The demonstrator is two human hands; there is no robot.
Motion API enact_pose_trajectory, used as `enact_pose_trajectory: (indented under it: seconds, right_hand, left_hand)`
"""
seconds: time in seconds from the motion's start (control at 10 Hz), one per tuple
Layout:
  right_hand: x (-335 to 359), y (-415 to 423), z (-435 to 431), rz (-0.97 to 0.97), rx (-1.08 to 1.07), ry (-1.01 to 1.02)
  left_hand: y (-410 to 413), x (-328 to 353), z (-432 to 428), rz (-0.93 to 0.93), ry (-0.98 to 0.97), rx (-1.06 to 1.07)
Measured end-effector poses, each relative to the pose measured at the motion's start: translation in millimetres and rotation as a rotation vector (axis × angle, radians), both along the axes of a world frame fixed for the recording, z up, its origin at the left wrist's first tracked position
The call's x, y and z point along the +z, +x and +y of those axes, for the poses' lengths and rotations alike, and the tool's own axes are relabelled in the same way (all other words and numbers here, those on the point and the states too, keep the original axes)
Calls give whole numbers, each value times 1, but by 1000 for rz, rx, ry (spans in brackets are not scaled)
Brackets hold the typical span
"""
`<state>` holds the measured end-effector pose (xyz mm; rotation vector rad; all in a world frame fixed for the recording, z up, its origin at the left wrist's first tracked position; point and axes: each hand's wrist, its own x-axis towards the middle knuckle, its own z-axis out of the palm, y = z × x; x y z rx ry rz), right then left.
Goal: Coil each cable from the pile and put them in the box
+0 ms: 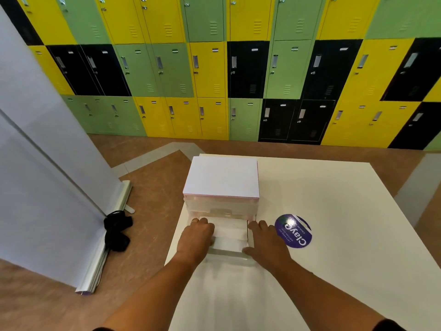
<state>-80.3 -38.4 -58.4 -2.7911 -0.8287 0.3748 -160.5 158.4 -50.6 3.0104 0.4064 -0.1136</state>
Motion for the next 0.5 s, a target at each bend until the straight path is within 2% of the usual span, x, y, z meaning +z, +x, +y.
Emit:
enact_pose_trajectory:
  seconds: [0.5]
  right_hand:
    - [55,25,-36,135,71,194]
  left_hand:
    - [24,26,-36,-35,-94,-33]
